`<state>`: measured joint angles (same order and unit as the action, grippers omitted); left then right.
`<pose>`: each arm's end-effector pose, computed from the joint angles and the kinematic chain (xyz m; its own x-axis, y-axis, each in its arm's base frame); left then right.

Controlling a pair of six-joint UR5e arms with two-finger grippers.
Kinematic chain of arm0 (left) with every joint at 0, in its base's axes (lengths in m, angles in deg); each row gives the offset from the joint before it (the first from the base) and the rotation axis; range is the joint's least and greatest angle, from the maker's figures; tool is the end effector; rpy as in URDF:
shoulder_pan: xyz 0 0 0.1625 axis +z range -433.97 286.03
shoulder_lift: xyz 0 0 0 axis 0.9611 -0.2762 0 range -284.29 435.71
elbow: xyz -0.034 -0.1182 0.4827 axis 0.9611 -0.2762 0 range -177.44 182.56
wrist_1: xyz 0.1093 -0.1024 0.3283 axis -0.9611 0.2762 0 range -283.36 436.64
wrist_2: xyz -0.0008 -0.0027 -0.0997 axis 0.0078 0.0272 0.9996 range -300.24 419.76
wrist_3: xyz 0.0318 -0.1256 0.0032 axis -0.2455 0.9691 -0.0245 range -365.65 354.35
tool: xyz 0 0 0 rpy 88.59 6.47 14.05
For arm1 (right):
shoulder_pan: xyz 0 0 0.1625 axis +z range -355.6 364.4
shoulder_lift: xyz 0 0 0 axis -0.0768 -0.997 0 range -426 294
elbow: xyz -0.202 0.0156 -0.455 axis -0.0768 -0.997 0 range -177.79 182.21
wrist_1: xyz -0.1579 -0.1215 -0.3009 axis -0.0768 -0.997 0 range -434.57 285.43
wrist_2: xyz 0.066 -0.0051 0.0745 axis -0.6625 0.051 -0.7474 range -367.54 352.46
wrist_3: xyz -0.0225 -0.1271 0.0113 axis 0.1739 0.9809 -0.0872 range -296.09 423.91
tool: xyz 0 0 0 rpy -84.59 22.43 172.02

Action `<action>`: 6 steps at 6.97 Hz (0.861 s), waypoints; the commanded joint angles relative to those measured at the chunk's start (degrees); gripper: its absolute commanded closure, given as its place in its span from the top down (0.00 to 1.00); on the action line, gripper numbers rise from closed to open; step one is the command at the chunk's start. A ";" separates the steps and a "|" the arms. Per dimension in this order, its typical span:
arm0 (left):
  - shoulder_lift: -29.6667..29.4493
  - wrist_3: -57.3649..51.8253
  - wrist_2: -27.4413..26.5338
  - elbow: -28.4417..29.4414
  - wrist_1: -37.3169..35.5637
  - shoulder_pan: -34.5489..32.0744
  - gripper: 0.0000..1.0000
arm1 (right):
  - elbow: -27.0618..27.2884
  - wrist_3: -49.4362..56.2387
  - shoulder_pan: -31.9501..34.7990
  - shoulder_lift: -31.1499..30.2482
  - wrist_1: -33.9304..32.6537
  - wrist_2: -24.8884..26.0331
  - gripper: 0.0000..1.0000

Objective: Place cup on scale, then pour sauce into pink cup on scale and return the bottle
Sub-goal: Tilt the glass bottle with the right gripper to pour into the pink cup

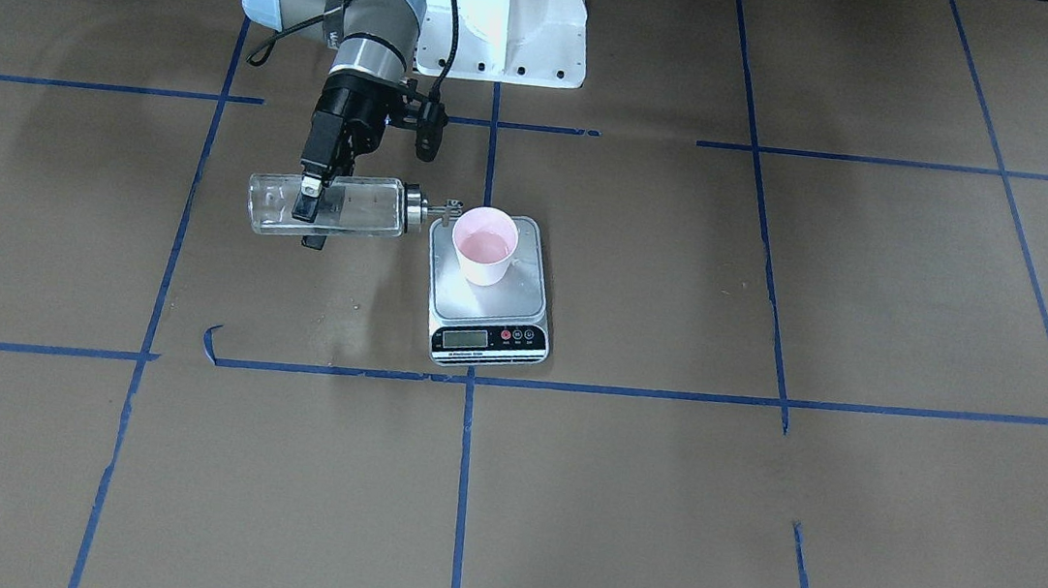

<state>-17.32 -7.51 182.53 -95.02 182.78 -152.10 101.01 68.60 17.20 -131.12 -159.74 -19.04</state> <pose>0.0398 -0.4964 0.6507 0.7665 0.4393 -0.4685 -0.2085 0.8602 0.4654 -0.5106 -0.3828 0.3865 0.5747 -0.0733 -0.8151 0.8127 0.1679 0.5579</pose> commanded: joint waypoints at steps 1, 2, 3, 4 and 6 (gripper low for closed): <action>0.03 -0.08 -0.07 0.02 0.03 0.00 1.00 | -0.10 13.26 0.38 2.01 0.00 2.08 0.00; 0.03 -0.08 -0.07 0.11 0.12 0.00 1.00 | -0.10 18.38 0.56 2.28 0.00 2.79 0.00; 0.03 -0.08 -0.07 0.11 0.03 0.00 1.00 | -0.10 21.74 0.73 2.28 0.00 3.41 0.00; 0.03 -0.08 -0.07 0.11 0.03 0.00 1.00 | -0.01 25.08 0.91 2.28 0.00 3.94 0.00; -0.05 -0.08 -0.07 0.63 0.12 0.00 1.00 | 0.34 26.52 1.00 2.37 1.13 3.77 0.00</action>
<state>-17.33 -7.59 182.46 -94.74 182.83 -152.10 101.15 94.24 18.14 -128.82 -159.43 -15.24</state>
